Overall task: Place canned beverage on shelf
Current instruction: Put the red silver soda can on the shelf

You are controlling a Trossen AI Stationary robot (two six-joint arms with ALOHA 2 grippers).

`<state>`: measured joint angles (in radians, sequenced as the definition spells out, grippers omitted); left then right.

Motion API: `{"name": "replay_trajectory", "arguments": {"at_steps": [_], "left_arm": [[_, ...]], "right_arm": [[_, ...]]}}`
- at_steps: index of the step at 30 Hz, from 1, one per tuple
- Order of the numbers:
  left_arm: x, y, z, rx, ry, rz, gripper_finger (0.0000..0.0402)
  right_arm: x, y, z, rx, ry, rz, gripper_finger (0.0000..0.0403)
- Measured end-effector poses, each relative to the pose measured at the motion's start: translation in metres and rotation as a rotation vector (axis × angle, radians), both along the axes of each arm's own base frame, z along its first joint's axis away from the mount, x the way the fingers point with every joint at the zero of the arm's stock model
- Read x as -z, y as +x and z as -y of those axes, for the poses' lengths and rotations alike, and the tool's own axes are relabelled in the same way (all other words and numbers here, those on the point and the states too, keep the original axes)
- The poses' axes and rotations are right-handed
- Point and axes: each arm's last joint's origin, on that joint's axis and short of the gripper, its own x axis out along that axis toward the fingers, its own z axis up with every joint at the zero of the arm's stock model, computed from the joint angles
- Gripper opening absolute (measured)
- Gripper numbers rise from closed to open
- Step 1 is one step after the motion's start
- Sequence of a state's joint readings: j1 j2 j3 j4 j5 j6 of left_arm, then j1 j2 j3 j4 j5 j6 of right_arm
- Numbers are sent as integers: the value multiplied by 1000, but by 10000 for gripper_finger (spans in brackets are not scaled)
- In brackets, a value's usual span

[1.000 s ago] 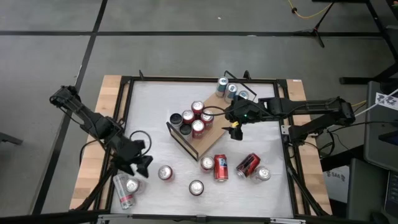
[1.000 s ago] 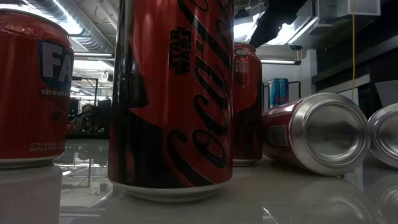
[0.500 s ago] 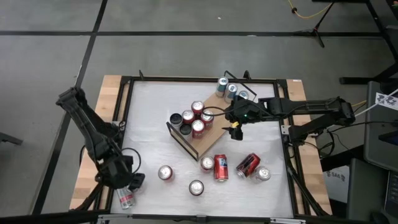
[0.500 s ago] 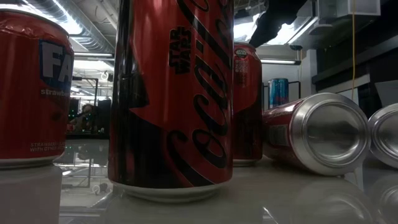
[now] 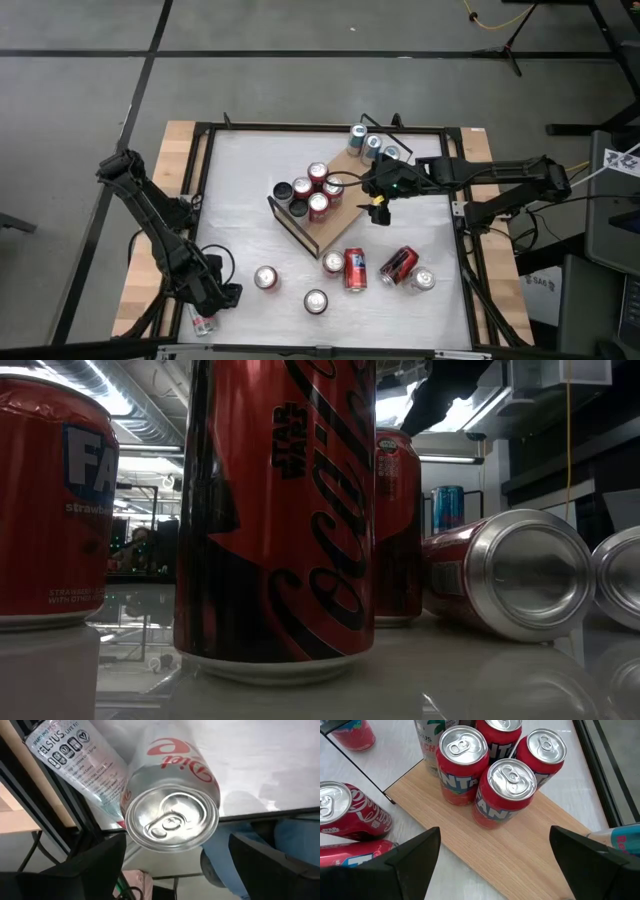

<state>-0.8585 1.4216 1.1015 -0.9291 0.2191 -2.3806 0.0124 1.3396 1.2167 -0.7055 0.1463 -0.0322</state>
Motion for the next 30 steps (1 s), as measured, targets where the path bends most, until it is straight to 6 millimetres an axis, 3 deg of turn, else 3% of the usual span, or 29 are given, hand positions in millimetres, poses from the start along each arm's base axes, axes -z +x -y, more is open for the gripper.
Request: {"name": "replay_trajectory", "arguments": {"at_steps": [18,30], "left_arm": [[32,13,10,-39,151,-33,344],[40,16,10,-46,212,-43,287]], "right_arm": [[0,0,0,-3,-1,-4,363],[-2,-13,0,-2,1,-57,363]]}}
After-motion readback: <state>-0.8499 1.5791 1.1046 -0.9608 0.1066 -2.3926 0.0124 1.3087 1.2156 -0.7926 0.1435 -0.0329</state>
